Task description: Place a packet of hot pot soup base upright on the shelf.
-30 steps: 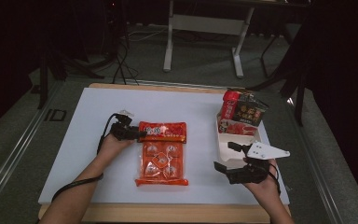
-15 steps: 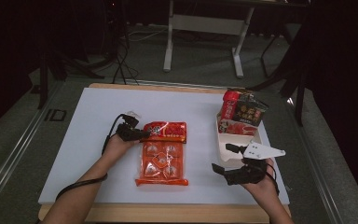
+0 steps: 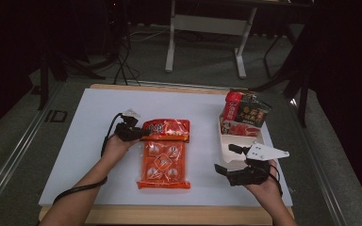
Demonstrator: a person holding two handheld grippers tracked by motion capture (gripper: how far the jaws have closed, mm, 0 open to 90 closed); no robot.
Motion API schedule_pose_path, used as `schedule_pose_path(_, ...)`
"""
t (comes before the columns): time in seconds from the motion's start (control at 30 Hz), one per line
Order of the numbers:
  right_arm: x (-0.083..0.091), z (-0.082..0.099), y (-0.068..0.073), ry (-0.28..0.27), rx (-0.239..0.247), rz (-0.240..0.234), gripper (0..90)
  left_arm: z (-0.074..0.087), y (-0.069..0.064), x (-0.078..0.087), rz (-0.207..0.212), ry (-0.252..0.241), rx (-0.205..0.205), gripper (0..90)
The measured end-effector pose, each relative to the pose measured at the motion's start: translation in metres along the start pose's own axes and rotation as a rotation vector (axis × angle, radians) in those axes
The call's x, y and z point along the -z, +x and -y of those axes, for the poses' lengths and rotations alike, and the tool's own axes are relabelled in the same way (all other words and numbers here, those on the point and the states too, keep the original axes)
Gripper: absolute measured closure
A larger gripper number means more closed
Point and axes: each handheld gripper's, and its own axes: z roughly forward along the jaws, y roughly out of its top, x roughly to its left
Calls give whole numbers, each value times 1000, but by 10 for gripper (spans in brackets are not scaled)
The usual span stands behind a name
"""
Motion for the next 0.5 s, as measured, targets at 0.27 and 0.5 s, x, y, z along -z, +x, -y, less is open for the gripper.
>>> schedule_pose_path(0.27,3,-1,1,-8,8,8,131,-9,-10,16,8,-31,-21,893)
schedule_pose_path(0.5,4,-6,3,-8,13,12,149,-19,-22,32,29,-71,-53,893)
